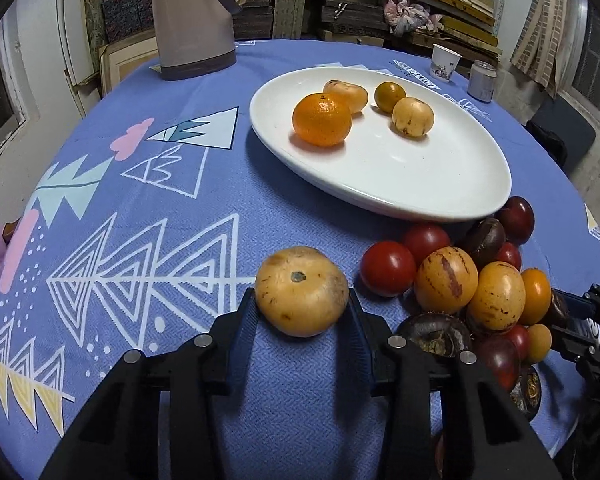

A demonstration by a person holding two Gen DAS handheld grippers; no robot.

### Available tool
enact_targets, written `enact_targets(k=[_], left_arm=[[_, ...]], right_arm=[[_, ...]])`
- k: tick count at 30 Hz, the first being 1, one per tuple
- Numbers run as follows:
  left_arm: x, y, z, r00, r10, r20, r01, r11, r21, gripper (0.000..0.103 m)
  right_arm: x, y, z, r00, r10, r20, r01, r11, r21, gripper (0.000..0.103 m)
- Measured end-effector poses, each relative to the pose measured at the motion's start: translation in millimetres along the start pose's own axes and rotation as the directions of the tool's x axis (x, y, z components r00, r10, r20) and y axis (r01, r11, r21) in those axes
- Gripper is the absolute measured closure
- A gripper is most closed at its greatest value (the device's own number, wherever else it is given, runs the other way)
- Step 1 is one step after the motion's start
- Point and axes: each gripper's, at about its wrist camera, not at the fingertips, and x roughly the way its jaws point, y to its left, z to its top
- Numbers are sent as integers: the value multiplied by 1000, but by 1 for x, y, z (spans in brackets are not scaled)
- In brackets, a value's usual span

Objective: Organize fruits
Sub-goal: 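Grasp a pale striped fruit with the left tool while the right tool grasps a dark brown fruit, then lift both held fruits and carry them over the white plate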

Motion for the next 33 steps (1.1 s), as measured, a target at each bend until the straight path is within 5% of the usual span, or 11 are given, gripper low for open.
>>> enact_targets(k=[33], left_arm=[[-49,-2,-9,996,-59,73,60,998,-10,60]], right_arm=[[-49,1,23,990,-75,116,79,996,-31,61]])
